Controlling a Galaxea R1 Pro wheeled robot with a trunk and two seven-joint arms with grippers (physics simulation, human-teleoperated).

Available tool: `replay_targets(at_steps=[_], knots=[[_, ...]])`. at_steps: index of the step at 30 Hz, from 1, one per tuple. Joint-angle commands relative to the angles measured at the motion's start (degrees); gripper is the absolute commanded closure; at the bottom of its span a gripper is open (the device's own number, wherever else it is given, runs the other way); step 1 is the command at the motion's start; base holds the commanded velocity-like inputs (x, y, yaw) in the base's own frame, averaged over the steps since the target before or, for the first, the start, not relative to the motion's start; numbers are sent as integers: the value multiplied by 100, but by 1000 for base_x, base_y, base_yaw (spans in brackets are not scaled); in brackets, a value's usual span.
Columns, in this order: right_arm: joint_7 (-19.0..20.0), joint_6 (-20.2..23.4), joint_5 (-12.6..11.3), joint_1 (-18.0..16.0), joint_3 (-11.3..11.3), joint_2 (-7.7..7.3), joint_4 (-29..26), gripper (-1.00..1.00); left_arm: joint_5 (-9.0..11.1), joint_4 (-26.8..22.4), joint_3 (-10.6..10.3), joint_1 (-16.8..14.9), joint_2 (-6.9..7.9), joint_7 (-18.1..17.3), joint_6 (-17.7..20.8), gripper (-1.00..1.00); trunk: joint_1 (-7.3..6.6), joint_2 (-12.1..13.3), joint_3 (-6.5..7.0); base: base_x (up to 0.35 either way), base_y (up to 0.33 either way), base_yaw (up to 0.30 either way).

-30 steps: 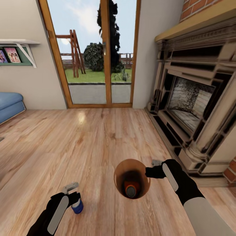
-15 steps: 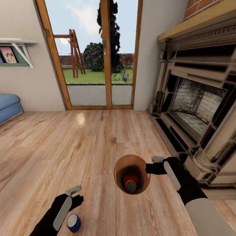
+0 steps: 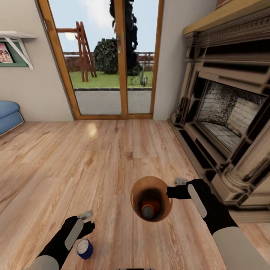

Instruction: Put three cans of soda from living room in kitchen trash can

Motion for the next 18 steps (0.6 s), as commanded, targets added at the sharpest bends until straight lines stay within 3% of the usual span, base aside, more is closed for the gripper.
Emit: replay_targets(at_steps=[1, 6, 9, 13, 16, 18], knots=[[25, 3, -172, -3, -3, 1, -6, 100, 18, 51, 6, -51, 39, -3, -6, -100, 1, -2, -22, 0, 0, 0], [25, 3, -172, -2, -4, 0, -29, 100, 2, 141, 8, -175, 278, -371, -18, -100, 14, -9, -133, 0, 0, 0], [25, 3, -172, -2, -9, 0, -63, 100, -3, 415, -3, -462, 416, -500, -21, -100, 22, -13, -199, 0, 0, 0], [25, 3, -172, -2, -11, 1, -79, 100, 0, 998, -28, -760, 447, -664, -265, -100, 32, -18, -288, 0, 0, 0], [25, 3, -172, -4, -14, -3, -119, 100, -3, 1169, -42, -821, 457, -851, -394, -100, 40, -22, -354, 0, 0, 0], [25, 3, -180, -9, -48, -84, -362, 100, -7, 1263, -60, -841, 456, -919, -464, -100, 45, -25, -399, 0, 0, 0]])
